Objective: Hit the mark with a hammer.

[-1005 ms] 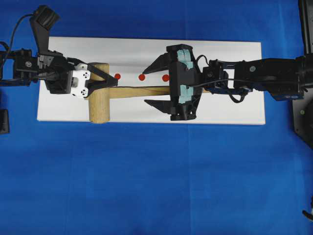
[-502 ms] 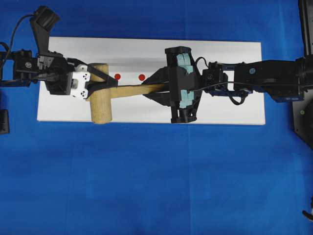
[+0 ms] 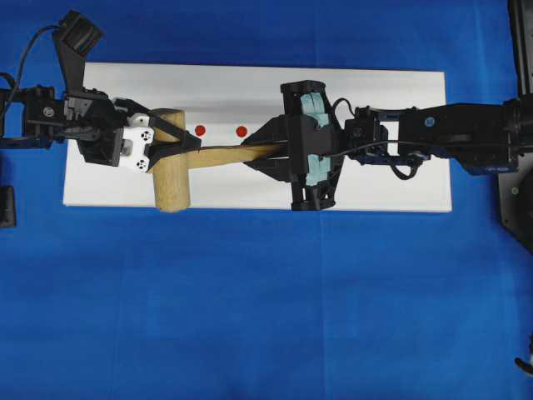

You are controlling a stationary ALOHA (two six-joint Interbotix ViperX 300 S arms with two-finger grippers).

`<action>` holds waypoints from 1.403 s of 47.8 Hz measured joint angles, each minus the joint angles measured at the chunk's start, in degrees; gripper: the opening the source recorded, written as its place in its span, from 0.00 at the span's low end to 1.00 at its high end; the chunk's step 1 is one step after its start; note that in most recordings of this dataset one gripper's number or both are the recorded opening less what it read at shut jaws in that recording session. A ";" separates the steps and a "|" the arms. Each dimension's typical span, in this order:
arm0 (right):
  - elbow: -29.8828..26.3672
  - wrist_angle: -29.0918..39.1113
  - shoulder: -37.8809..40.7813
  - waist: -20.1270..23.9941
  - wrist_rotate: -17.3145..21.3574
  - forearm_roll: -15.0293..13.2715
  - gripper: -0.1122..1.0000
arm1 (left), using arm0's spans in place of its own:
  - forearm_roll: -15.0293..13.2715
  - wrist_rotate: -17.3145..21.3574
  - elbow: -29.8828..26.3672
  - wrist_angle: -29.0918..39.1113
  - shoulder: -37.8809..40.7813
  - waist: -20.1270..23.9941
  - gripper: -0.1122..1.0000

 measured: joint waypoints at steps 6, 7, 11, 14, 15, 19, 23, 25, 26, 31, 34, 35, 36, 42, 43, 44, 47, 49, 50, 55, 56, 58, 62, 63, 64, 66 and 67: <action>0.00 0.09 0.00 -0.09 0.18 0.00 0.17 | -0.09 0.26 -0.35 0.00 -0.09 -0.09 0.79; 0.00 0.00 0.09 -0.09 0.26 0.00 0.17 | 0.00 0.35 -0.35 0.00 -0.09 -0.09 0.83; 0.00 0.09 0.00 -0.09 0.44 0.09 0.17 | 0.00 0.35 -0.44 0.00 0.00 0.00 0.89; 0.00 0.09 0.00 -0.09 0.62 0.18 0.17 | -0.09 0.35 -0.53 0.00 -0.09 0.26 0.87; 0.00 0.09 0.09 -0.09 0.70 0.18 0.17 | 0.00 0.35 -0.44 0.00 0.00 0.44 0.86; -0.09 0.00 0.00 -0.26 0.88 0.26 0.17 | 0.00 0.35 -0.44 0.00 -0.18 0.97 0.87; 0.18 0.09 0.00 -0.18 0.97 0.70 0.17 | -0.09 0.26 0.09 0.00 -1.05 1.32 0.87; 0.62 0.09 -0.18 0.00 0.97 0.88 0.17 | 0.00 0.26 0.70 0.00 -1.67 1.41 0.87; 0.88 0.09 -0.35 0.00 1.05 1.05 0.17 | -0.09 0.26 1.05 0.00 -2.11 1.49 0.87; 2.55 0.09 -1.93 0.35 0.97 1.49 0.17 | 0.00 0.18 2.99 0.00 -4.39 1.58 0.87; 3.78 0.09 -3.34 0.44 0.97 1.76 0.17 | -0.09 0.09 4.31 0.00 -6.33 1.67 0.87; 4.22 0.09 -3.69 0.35 0.97 1.85 0.17 | 0.00 0.18 4.83 0.00 -7.12 1.67 0.87; 4.48 0.09 -4.13 0.44 0.97 1.93 0.17 | 0.00 0.09 5.27 0.00 -7.73 1.58 0.87; 6.77 0.26 -6.59 0.09 1.05 2.37 0.17 | 0.00 0.26 8.35 0.00 -12.83 1.67 0.87; 7.03 0.26 -6.94 0.00 1.05 2.37 0.17 | 0.00 0.26 8.79 0.09 -13.54 1.67 0.87; 7.29 0.26 -7.29 0.00 1.05 2.55 0.17 | 0.00 0.44 9.14 0.09 -14.41 1.67 0.87; 7.91 0.26 -8.17 0.09 1.05 2.72 0.17 | 0.00 0.79 10.28 0.70 -16.79 1.67 0.87; 8.26 0.26 -8.53 0.18 1.05 2.99 0.17 | 0.00 1.49 10.90 1.23 -18.28 1.67 0.87; 8.35 0.26 -8.70 0.18 1.05 3.16 0.17 | 0.00 1.93 11.07 1.67 -18.98 1.76 0.87; 8.53 0.26 -9.05 0.18 1.05 4.04 0.17 | 0.00 5.19 11.87 3.60 -21.71 2.11 0.86; 8.53 0.26 -9.05 0.18 1.05 4.22 0.17 | 0.00 5.89 11.95 3.96 -22.15 2.20 0.86; 8.53 0.26 -9.05 0.26 1.05 4.66 0.17 | 0.00 7.56 12.13 4.39 -22.85 2.29 0.86; 8.53 0.26 -9.05 0.53 1.23 6.15 0.17 | 0.00 12.83 12.39 5.45 -23.64 2.55 0.86; 8.53 0.26 -9.05 0.70 1.32 6.68 0.17 | 0.00 14.41 12.39 5.71 -23.64 2.55 0.86; 8.53 0.26 -9.05 0.79 1.41 7.12 0.17 | 0.00 15.82 12.39 5.80 -23.64 2.55 0.86; 8.53 0.26 -9.05 1.05 1.85 8.17 0.17 | 0.00 18.63 12.39 6.15 -23.55 2.64 0.86; 8.53 0.26 -9.05 1.23 1.93 8.61 0.17 | 0.09 20.13 12.39 6.24 -23.47 2.55 0.86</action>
